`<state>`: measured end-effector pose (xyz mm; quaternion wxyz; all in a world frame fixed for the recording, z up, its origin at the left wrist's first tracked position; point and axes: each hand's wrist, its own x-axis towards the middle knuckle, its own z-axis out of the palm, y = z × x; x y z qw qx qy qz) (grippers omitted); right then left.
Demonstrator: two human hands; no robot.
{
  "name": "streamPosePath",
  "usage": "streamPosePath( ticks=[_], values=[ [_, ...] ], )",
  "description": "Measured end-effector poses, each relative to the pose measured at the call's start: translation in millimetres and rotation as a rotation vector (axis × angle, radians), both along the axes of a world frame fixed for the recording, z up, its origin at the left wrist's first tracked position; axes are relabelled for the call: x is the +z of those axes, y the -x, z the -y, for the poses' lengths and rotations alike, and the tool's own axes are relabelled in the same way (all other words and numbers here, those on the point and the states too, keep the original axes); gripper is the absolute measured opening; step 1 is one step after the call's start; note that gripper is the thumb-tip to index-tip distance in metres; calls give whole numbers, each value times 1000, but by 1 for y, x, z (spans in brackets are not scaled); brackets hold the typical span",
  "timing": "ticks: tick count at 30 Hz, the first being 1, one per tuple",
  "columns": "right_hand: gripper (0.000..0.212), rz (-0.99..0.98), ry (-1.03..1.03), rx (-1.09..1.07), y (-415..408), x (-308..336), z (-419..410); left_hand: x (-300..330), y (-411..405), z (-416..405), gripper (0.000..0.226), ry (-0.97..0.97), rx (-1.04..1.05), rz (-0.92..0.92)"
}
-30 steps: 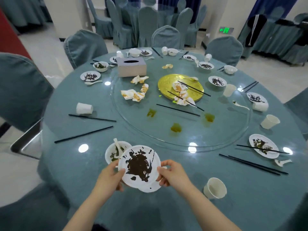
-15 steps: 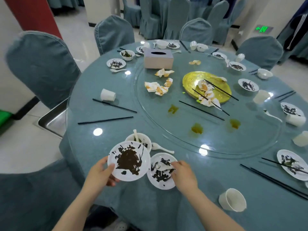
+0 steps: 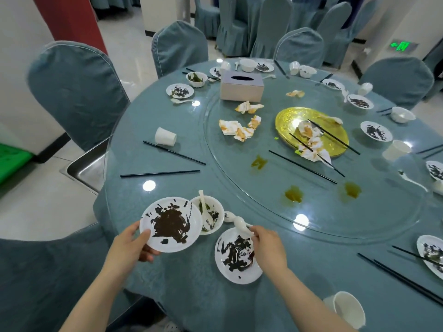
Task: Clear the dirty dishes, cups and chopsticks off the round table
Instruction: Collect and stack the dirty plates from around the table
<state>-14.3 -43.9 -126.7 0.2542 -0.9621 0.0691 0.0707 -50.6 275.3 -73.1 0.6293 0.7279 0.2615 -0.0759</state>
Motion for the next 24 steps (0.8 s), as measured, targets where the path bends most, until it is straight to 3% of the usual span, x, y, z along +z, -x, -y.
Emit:
streamPosePath(
  ticks=[19, 24],
  values=[
    [15, -34, -99, 104, -62, -29, -2, -5, -23, -5, 28, -46, 90, -39],
    [23, -26, -83, 49, -63, -29, 5, -5, -30, 1, 25, -30, 95, -31]
  ],
)
